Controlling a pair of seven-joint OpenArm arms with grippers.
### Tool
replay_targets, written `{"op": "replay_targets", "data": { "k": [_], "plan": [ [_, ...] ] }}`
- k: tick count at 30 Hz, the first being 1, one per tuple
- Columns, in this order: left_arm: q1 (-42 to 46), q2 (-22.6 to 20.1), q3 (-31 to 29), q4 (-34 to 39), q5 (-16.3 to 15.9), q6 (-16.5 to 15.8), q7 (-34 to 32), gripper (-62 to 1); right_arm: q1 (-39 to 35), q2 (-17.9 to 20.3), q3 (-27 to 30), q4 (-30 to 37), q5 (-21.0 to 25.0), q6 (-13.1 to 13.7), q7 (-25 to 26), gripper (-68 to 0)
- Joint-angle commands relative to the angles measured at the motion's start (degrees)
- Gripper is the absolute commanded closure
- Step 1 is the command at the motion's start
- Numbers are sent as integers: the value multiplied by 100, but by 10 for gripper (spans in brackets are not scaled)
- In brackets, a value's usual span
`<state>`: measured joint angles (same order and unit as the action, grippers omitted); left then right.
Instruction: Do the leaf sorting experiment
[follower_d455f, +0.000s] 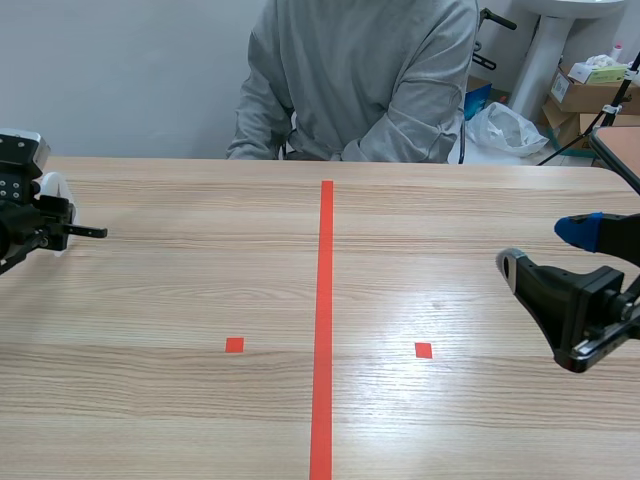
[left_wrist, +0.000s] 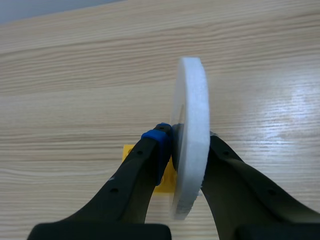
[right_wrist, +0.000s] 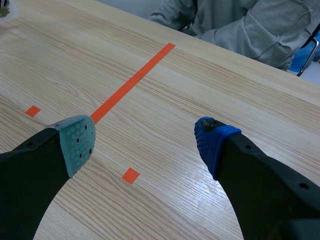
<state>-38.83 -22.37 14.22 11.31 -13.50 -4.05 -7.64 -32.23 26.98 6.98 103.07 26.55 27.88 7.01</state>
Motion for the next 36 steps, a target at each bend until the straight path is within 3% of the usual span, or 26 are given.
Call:
{"op": "replay_targets", "data": {
  "k": [1, 15, 17, 20, 23, 25, 27, 32, 36],
  "plan": [
    [4, -33, -33, 101, -35, 57, -151, -36, 83, -2, 24, 46, 68, -20, 87, -411],
    [361, 85, -33, 101, -28, 203, -402, -36, 83, -2, 24, 46, 68, -20, 87, -411],
    [382, 105, -33, 101, -7, 413, -505, -47, 83, -2, 24, 46, 68, -20, 87, -411],
    [407, 122, -33, 101, 7, 629, -636, -173, 83, -2, 24, 46, 68, -20, 87, -411],
    [407, 142, -33, 101, 31, 623, -651, -423, 83, -2, 24, 46, 68, -20, 87, -411],
    [407, 155, -33, 101, 96, 623, -651, -547, 83, -2, 24, 46, 68, -20, 87, -411],
    [407, 157, -33, 101, 114, 623, -654, -584, 83, -2, 24, 46, 68, -20, 87, -411],
    [404, 153, -33, 101, 120, 634, -638, -586, 83, -2, 24, 46, 68, -20, 87, -411],
    [404, 151, -33, 114, 140, 660, -577, -623, 83, -2, 24, 46, 68, -20, 85, -411]
  ]
}}
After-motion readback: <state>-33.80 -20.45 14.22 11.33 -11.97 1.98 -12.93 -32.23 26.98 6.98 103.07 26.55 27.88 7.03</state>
